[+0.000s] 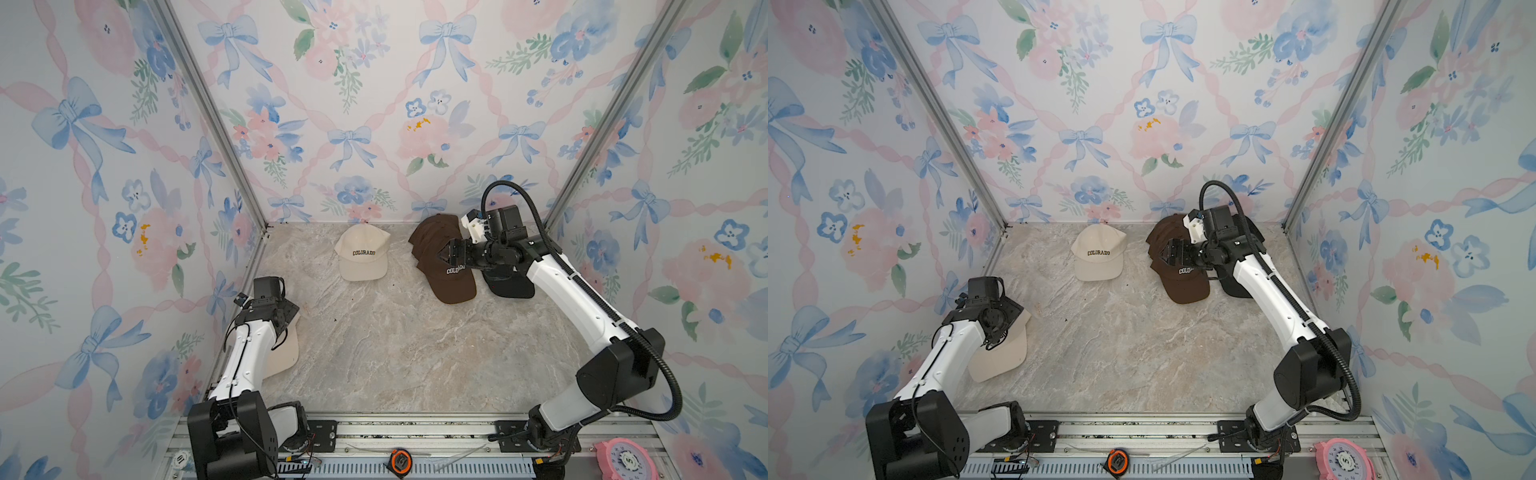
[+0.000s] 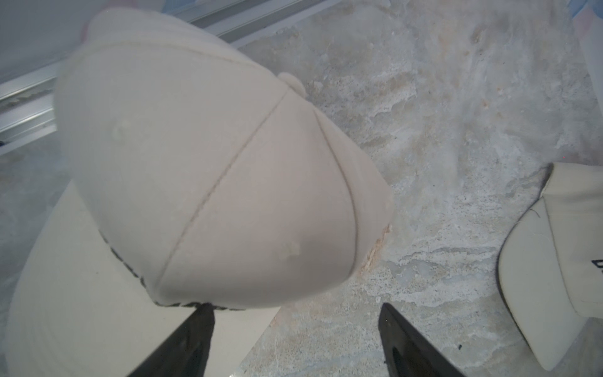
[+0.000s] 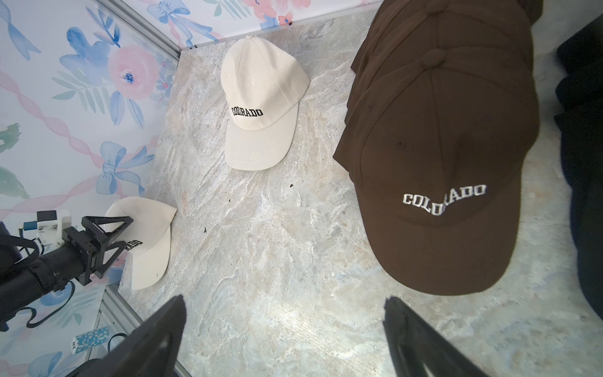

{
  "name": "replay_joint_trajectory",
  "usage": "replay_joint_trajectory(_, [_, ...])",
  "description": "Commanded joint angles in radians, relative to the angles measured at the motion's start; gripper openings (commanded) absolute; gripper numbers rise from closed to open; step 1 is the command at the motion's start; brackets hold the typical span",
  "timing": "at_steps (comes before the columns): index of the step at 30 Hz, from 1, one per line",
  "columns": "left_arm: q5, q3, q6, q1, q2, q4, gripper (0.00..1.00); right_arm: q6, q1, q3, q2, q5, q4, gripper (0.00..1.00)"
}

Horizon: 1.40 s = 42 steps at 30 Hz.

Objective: Stack the baseball caps by color
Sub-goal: Move the baseball cap to the center of the board.

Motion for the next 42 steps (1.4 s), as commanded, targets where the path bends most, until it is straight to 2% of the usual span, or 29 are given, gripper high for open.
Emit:
replay_joint_trajectory(1, [0.028, 0.046, 0.035, 0.005, 0.05, 0.045, 0.81, 0.005, -0.008, 0.035, 0.02, 0.023, -0.016, 0.96])
replay_joint_trajectory(6, [0.057, 0.113, 0.06, 0.002, 0.147, 0.065, 0.79, 0.021, -0.007, 0.052, 0.029, 0.034, -0.018, 0.96])
replay_joint_trajectory(9, [0.056, 0.147, 0.071, -0.007, 0.159, 0.049, 0.77, 0.028, -0.005, 0.082, 0.043, 0.034, -0.029, 0.96])
replay_joint_trajectory(18, [-0.125, 0.16, -0.002, -0.037, -0.022, -0.163, 0.77, 0.004, 0.015, 0.206, 0.131, 0.005, -0.08, 0.96])
replay_joint_trajectory(21, [-0.156, 0.13, -0.012, 0.002, -0.077, -0.197, 0.78, 0.001, 0.023, 0.232, 0.157, -0.012, -0.072, 0.96])
replay_joint_trajectory(24, [-0.127, 0.124, 0.012, 0.069, -0.08, -0.215, 0.78, 0.008, 0.025, 0.23, 0.173, -0.038, -0.042, 0.96])
replay_joint_trajectory(30, [-0.041, 0.151, 0.069, 0.178, -0.013, -0.208, 0.79, 0.002, 0.021, 0.149, 0.162, -0.061, 0.031, 0.96])
replay_joint_trajectory(36, [-0.079, 0.227, 0.15, 0.18, 0.1, -0.208, 0.79, 0.016, -0.048, 0.069, 0.163, -0.103, 0.119, 0.96])
replay_joint_trajectory(42, [-0.115, 0.228, 0.171, 0.185, 0.158, -0.213, 0.78, 0.005, -0.07, 0.095, 0.19, -0.12, 0.12, 0.96])
